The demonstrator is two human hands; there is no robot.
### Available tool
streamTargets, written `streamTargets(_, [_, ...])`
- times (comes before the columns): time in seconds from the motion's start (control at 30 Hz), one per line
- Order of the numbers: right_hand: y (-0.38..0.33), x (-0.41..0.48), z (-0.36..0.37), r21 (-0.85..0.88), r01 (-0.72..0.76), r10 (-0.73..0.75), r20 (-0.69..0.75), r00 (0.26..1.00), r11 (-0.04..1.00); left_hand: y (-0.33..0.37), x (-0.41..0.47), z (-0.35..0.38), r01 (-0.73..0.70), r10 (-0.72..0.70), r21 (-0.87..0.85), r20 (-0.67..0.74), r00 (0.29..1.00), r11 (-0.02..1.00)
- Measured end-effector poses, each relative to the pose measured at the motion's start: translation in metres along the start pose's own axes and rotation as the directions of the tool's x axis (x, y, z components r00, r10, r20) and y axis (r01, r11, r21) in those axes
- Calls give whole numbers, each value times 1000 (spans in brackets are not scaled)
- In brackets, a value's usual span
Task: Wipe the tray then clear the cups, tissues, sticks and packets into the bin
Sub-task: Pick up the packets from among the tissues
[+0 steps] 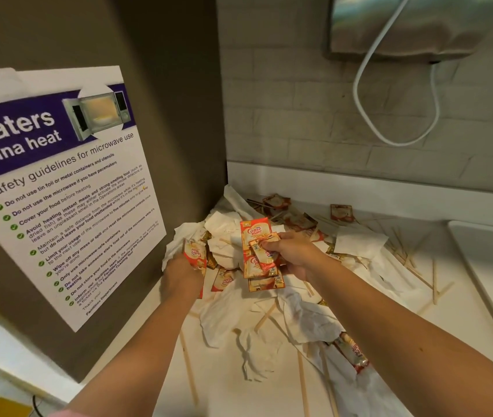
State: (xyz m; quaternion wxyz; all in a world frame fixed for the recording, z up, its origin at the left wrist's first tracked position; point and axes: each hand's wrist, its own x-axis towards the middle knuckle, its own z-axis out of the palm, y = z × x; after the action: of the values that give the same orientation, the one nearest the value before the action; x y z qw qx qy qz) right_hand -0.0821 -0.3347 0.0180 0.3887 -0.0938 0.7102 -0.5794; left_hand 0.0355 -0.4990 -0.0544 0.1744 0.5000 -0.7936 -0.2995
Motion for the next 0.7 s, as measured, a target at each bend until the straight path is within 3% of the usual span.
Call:
streamTargets(0.4, [1, 6, 8, 57, 6, -8, 35, 999, 998, 37, -28, -31, -101, 90, -123, -92, 992, 987])
streamTargets(0.7, [-1, 0, 15, 161, 18, -31, 78, 996, 987, 55, -45, -24, -177, 201, -335, 39, 979, 926])
